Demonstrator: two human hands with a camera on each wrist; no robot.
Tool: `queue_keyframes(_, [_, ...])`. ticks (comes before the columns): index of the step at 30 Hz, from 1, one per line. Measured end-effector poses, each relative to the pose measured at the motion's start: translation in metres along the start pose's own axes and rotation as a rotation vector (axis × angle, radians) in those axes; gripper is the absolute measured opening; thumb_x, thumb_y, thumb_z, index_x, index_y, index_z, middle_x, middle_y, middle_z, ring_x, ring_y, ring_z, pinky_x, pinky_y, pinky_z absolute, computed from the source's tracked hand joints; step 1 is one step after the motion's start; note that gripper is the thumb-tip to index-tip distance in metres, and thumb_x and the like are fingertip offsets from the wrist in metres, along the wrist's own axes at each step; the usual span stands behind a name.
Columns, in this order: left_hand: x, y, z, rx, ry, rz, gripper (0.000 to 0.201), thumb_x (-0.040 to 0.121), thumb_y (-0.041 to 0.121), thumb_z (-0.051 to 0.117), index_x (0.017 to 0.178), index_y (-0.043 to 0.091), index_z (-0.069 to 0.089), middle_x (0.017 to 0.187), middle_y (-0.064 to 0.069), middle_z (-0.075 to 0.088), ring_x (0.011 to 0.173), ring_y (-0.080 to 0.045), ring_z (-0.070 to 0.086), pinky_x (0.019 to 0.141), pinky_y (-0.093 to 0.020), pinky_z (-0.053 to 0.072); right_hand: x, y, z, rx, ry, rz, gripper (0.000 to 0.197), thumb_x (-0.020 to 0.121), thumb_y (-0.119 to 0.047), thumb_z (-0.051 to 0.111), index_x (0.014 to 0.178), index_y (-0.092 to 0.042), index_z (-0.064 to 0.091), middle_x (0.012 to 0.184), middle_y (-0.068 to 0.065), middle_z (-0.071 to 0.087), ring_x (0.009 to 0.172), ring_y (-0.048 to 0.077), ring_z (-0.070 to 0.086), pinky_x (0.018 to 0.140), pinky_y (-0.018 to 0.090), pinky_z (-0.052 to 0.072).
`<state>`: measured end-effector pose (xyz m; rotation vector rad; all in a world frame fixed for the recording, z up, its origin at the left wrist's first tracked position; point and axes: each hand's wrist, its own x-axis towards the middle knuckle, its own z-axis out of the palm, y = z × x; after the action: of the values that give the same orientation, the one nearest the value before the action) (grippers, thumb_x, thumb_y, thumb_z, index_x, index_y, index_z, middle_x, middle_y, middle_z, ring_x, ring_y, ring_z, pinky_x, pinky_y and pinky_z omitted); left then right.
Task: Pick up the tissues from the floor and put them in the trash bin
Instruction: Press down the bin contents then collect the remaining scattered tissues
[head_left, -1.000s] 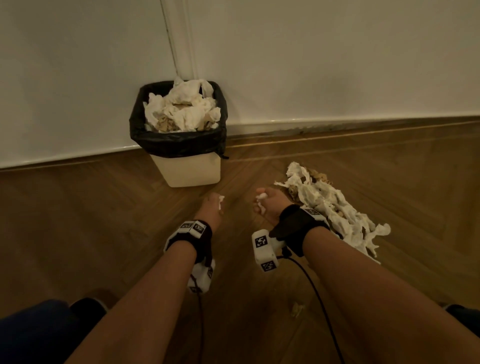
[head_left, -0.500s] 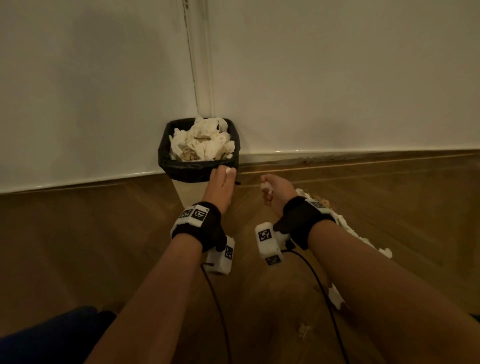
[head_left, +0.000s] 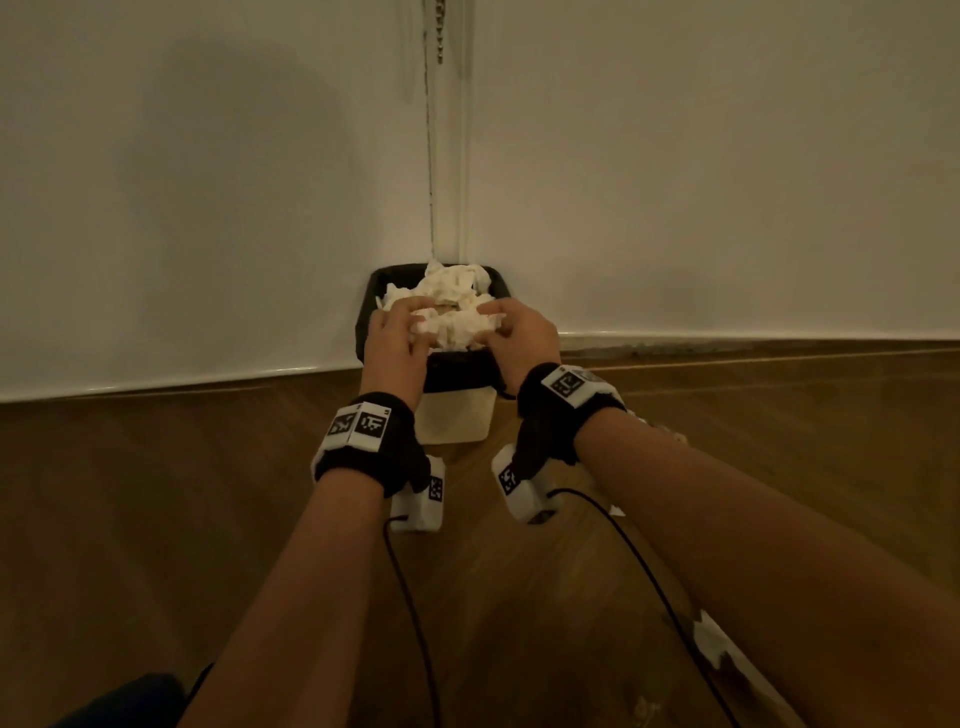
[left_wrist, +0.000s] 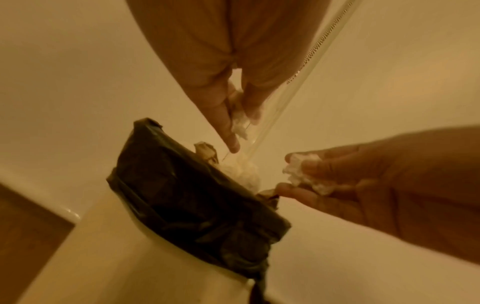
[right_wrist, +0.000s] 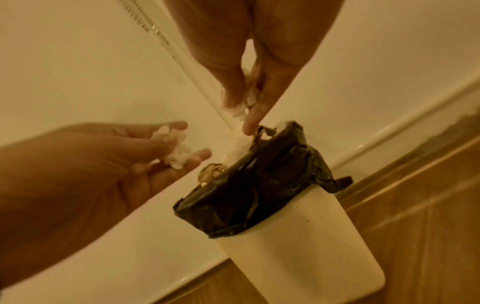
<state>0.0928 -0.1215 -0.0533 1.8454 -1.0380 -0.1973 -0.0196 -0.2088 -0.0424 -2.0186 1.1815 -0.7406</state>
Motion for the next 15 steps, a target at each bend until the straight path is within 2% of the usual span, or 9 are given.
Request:
queue_keyframes(2, [0.007,-0.003,0.002,0.015,0.013,0.007,0.021,0.087,0.012,0.060,0.104,0.024,0.059,0.111,-0.001,0.057,0.088,-0.007,0.052,0.078,-0.014,0.040,0.008,-0.001,-0.004,-0.078,0.007,-0.014,0.020,0.083,-0.016,0.066,0.101,-0.024,0.061,0.098,0.001,0.065,0.092,0.018,0.061,0.077,0.025,0.046])
queue_keyframes(3, [0.011,-0.004,0.003,0.025,0.013,0.017,0.018,0.084,0.015,0.065,0.096,0.027,0.060,0.104,0.002,0.060,0.085,-0.007,0.054,0.075,-0.013,0.039,0.012,-0.001,-0.006,-0.118,-0.008,-0.011,0.017,0.082,-0.018,0.067,0.098,-0.024,0.062,0.098,0.000,0.066,0.093,0.018,0.061,0.077,0.024,0.045])
queue_keyframes(5, [0.018,-0.006,0.006,0.162,0.010,0.037,0.013,0.080,0.022,0.070,0.084,0.031,0.061,0.098,0.003,0.060,0.083,-0.008,0.053,0.074,-0.016,0.038,0.023,0.001,-0.006,-0.251,-0.085,-0.017,0.014,0.084,-0.016,0.066,0.097,-0.020,0.068,0.108,0.003,0.066,0.101,0.020,0.061,0.084,0.024,0.045])
queue_keyframes(8, [0.029,-0.017,0.011,0.303,-0.063,0.019,0.010,0.082,0.026,0.068,0.077,0.032,0.061,0.093,0.005,0.061,0.089,-0.014,0.059,0.074,-0.023,0.039,0.036,0.000,0.002,-0.426,-0.221,-0.026,0.022,0.088,-0.014,0.060,0.108,-0.012,0.069,0.123,0.008,0.060,0.112,0.024,0.057,0.095,0.028,0.043])
queue_keyframes(11, [0.036,-0.022,0.012,0.404,-0.134,0.039,0.010,0.087,0.024,0.061,0.088,0.028,0.070,0.100,0.002,0.068,0.095,-0.018,0.061,0.081,-0.027,0.042,0.033,0.001,0.011,-0.541,-0.288,-0.094,0.027,0.094,-0.016,0.051,0.117,-0.010,0.065,0.124,0.011,0.058,0.114,0.026,0.055,0.096,0.030,0.043])
queue_keyframes(13, [0.039,-0.022,0.014,0.500,-0.187,0.083,0.019,0.092,0.024,0.054,0.103,0.022,0.070,0.107,-0.003,0.067,0.098,-0.023,0.059,0.083,-0.031,0.044,0.024,0.007,0.019,-0.602,-0.289,-0.221,0.031,0.097,-0.024,0.044,0.107,-0.005,0.066,0.114,0.012,0.057,0.104,0.028,0.056,0.085,0.032,0.044])
queue_keyframes(15, [0.039,-0.021,0.017,0.546,-0.224,0.102,0.026,0.096,0.024,0.045,0.108,0.014,0.066,0.111,-0.009,0.061,0.095,-0.025,0.057,0.080,-0.033,0.042,0.016,0.014,0.024,-0.598,-0.317,-0.285,0.042,0.096,-0.039,0.042,0.096,-0.004,0.065,0.100,0.010,0.053,0.091,0.025,0.054,0.075,0.031,0.040])
